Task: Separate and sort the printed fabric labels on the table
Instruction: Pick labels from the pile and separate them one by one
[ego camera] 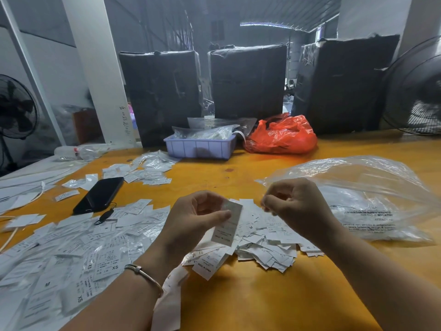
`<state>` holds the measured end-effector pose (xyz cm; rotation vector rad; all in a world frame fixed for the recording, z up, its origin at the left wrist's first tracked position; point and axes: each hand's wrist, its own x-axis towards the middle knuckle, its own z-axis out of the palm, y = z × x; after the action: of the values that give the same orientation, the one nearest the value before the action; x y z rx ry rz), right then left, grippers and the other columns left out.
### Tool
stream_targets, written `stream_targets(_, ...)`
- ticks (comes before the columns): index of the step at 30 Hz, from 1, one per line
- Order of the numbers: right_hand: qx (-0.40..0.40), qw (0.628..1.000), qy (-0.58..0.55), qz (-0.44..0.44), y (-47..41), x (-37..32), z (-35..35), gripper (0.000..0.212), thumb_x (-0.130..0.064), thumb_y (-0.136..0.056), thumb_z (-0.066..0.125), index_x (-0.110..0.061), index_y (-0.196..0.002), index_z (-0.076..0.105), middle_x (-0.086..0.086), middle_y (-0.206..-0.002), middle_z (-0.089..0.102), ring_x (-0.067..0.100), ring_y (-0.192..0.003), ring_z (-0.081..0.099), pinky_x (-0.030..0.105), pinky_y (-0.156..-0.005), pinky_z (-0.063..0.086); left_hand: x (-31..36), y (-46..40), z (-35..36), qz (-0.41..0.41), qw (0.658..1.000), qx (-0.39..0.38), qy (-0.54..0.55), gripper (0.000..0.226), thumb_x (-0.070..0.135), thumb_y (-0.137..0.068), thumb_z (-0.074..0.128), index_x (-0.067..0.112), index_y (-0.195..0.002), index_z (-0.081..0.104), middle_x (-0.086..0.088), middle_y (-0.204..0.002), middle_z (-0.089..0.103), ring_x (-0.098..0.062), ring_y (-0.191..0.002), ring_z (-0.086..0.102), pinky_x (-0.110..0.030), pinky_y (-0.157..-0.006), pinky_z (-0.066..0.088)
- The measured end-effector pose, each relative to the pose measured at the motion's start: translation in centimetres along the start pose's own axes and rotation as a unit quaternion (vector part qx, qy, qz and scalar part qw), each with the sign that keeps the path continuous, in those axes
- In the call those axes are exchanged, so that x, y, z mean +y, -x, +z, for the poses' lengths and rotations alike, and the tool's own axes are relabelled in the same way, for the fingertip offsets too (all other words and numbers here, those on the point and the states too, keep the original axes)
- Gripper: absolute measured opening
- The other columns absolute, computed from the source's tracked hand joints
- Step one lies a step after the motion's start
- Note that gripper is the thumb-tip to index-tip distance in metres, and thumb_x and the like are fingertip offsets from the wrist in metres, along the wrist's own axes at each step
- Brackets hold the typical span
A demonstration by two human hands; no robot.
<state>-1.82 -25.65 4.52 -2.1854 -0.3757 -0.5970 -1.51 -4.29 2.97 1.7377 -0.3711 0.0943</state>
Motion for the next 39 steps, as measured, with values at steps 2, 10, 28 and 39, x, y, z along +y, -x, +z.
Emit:
stream_targets(2, -0.011, 0.979, 0.192, 0.065, -0.3, 0.8, -0.2, 0.022, -0.028, -0.082, 0.061, -0.017, -0.064, 0.064, -0.004, -0.061, 0.062, 0.018, -0.060, 0.057, 0.026, -0.052, 0.040, -0.5, -0.3, -0.4, -0.004, 0.996, 0.058, -0.074, 0.010, 0.005, -0.083, 0.069, 0.015, -0.083, 0.071, -0.001, -0.080, 0.074, -0.005, -0.073, 0.067, -0.011, -0.057, 0.049)
stream_targets(10, 0.034, 0.896, 0.398, 0.196, -1.3, 4.3, -1.5, 0.028, -0.014, -0.083, 0.049, -0.017, -0.110, 0.054, 0.006, -0.112, 0.053, 0.026, -0.105, 0.047, 0.039, -0.086, 0.035, -1.6, -1.0, -2.6, -0.102, 0.883, 0.157, -0.430, 0.019, 0.011, -0.079, 0.046, 0.013, -0.062, 0.055, -0.003, -0.060, 0.054, -0.021, -0.057, 0.040, -0.026, -0.053, 0.026)
stream_targets(28, 0.025, 0.860, 0.456, 0.228, -1.6, 7.6, -2.3, 0.013, -0.015, -0.085, 0.055, -0.020, -0.092, 0.065, 0.001, -0.098, 0.062, 0.023, -0.100, 0.052, 0.032, -0.079, 0.032, -1.7, -0.8, -1.9, -0.077, 0.846, 0.149, -0.506, 0.021, 0.021, -0.085, 0.053, 0.030, -0.102, 0.062, 0.006, -0.112, 0.056, -0.019, -0.109, 0.047, -0.037, -0.089, 0.036)
stream_targets(39, 0.007, 0.854, 0.471, 0.220, -1.6, 7.4, -1.6, 0.019, -0.026, -0.089, 0.056, -0.015, -0.105, 0.061, 0.005, -0.110, 0.057, 0.026, -0.108, 0.049, 0.037, -0.085, 0.036, -1.9, -0.7, -0.6, 0.013, 0.888, 0.115, -0.446, 0.015, 0.021, -0.087, 0.058, 0.033, -0.095, 0.063, 0.009, -0.115, 0.058, -0.012, -0.113, 0.045, -0.031, -0.087, 0.038)
